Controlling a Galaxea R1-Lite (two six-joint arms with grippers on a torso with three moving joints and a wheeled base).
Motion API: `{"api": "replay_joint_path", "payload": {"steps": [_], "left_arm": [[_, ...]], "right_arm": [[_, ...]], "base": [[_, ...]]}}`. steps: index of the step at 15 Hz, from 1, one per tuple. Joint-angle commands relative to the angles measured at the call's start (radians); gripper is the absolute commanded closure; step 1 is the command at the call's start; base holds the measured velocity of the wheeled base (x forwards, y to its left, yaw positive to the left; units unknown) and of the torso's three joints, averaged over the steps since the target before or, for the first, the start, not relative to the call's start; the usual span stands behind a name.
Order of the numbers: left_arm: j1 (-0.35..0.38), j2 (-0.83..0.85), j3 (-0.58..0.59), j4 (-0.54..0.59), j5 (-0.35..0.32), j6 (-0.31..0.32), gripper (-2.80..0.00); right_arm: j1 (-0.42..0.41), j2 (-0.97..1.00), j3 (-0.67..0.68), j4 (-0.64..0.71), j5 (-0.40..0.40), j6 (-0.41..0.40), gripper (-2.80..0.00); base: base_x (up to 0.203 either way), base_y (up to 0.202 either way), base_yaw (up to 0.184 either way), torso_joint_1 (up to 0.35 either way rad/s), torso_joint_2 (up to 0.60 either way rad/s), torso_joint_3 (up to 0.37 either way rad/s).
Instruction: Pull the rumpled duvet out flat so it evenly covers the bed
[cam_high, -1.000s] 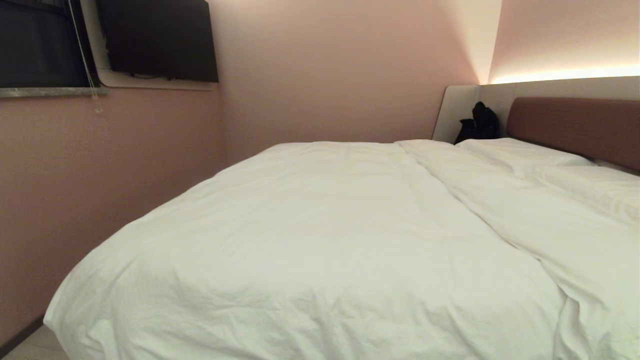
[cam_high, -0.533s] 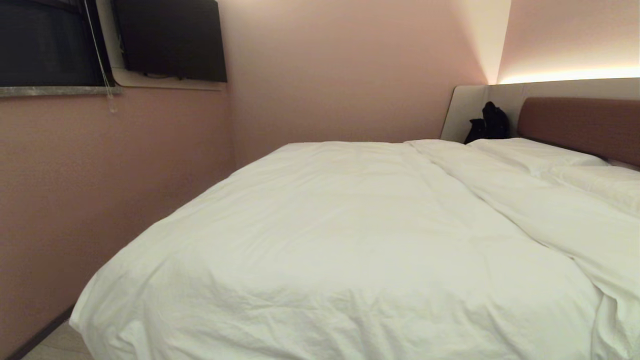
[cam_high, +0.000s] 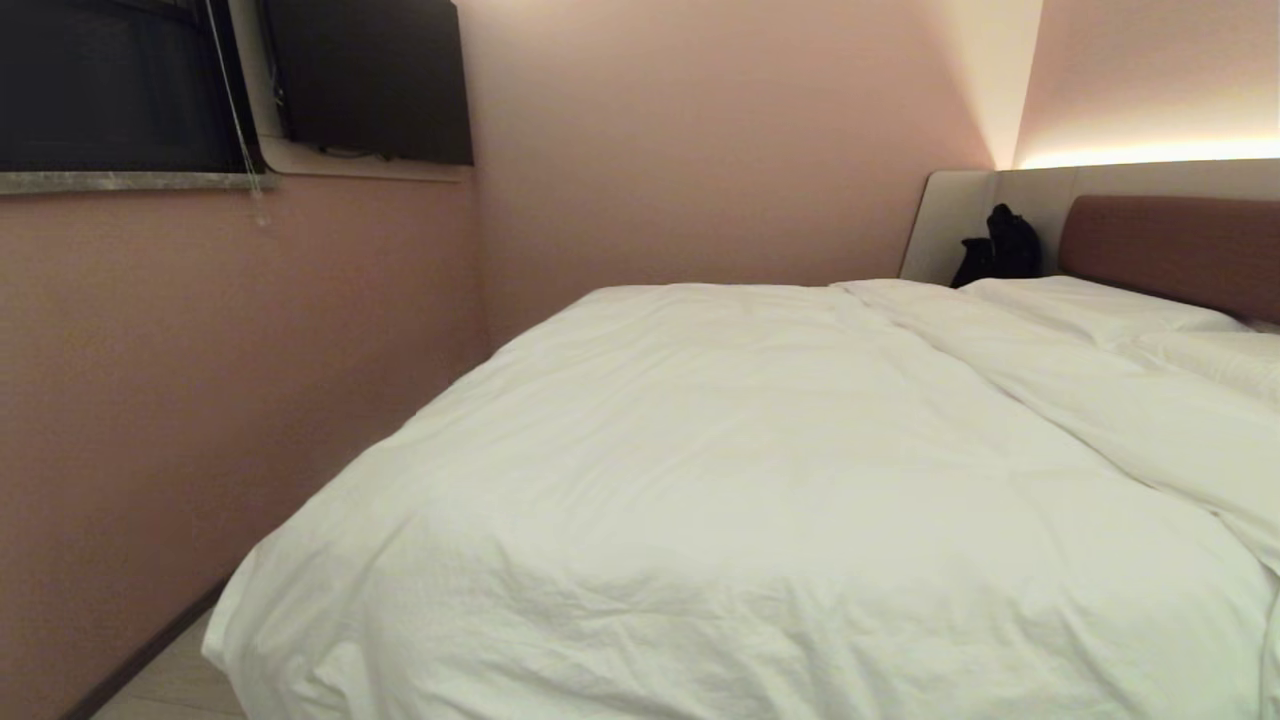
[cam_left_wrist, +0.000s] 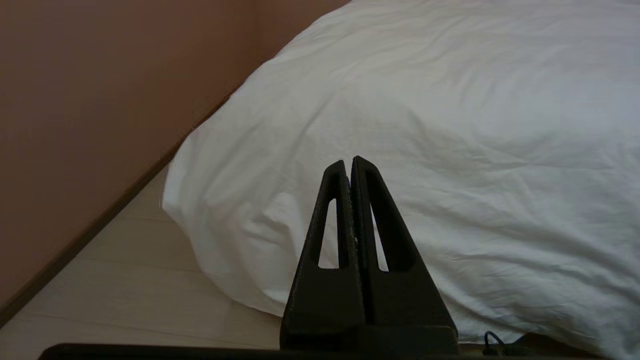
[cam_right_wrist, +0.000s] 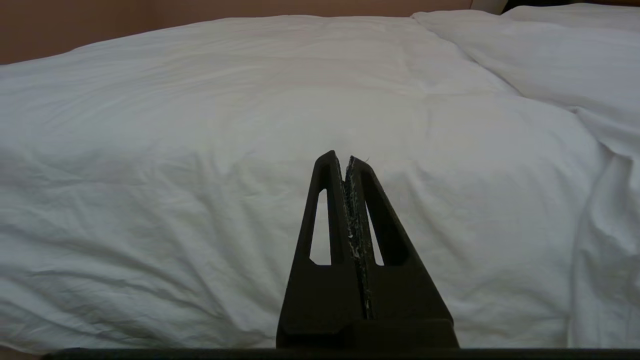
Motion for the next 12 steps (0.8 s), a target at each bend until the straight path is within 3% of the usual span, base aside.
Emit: {"api": "replay_joint_path", "payload": {"steps": [1, 12], "left_arm": [[0.0, 0.0, 0.0, 0.0, 0.0, 0.0, 0.0], [0.0, 0.0, 0.0, 0.0, 0.0, -0.002, 0.0]], "right_arm": [[0.0, 0.0, 0.0, 0.0, 0.001, 0.0, 0.0], [0.0, 0.0, 0.0, 0.0, 0.001, 0.0, 0.0]], "base": [[0.0, 0.194, 0.001, 0.005, 0.0, 0.002], [0.0, 0.195, -0.001, 0.002, 0.0, 0.002]]}}
